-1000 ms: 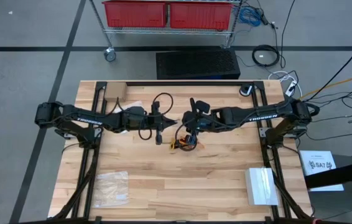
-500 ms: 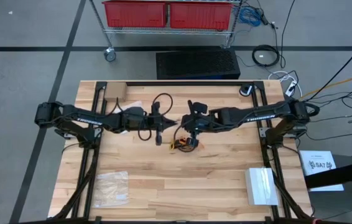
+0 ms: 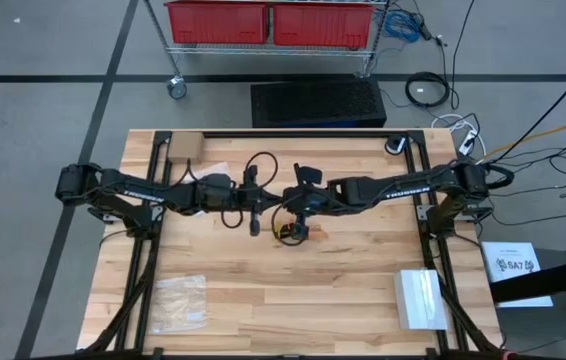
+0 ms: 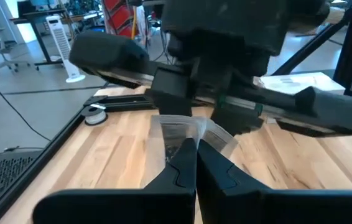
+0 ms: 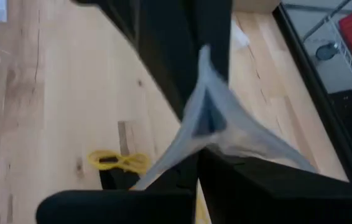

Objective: Sort rubber bands
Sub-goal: Put the yellow rubber band into the transparent zip bag

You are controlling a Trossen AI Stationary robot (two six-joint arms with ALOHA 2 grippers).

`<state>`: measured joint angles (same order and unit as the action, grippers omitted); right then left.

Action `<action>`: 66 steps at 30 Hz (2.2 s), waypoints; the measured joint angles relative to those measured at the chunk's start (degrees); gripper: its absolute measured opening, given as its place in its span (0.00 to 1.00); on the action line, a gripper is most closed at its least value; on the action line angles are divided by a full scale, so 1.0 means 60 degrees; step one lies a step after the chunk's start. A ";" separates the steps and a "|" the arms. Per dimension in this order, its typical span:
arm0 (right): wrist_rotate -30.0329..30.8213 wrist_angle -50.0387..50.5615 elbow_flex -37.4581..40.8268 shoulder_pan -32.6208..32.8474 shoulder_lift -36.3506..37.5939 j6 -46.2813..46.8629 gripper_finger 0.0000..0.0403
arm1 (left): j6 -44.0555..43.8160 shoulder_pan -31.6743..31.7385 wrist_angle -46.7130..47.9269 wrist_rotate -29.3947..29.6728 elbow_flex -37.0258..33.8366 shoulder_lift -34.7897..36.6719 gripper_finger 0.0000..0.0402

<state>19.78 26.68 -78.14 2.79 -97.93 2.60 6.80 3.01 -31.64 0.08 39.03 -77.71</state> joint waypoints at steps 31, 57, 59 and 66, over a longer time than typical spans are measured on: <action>-0.0113 -0.5743 0.4351 -0.0396 0.1749 0.0941 0.34 | 0.0002 0.0432 0.0805 0.0856 0.0000 -0.0397 0.00; 0.0409 -0.2576 0.4344 -0.0863 0.0864 0.3806 0.54 | 0.0248 0.1065 0.2577 0.2804 -0.0794 0.2395 0.00; 0.0398 -0.2696 0.4342 -0.1126 0.0449 0.3813 0.54 | 0.0246 0.1070 0.2536 0.2978 -0.1080 0.2714 0.00; -0.0334 -0.3396 0.4344 -0.2023 -0.0405 0.3765 0.54 | 0.0184 0.1129 0.2503 0.3219 -0.1593 0.3658 0.00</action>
<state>17.78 6.31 -52.07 -9.35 -100.36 25.19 7.90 9.78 -16.62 19.39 29.47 -55.77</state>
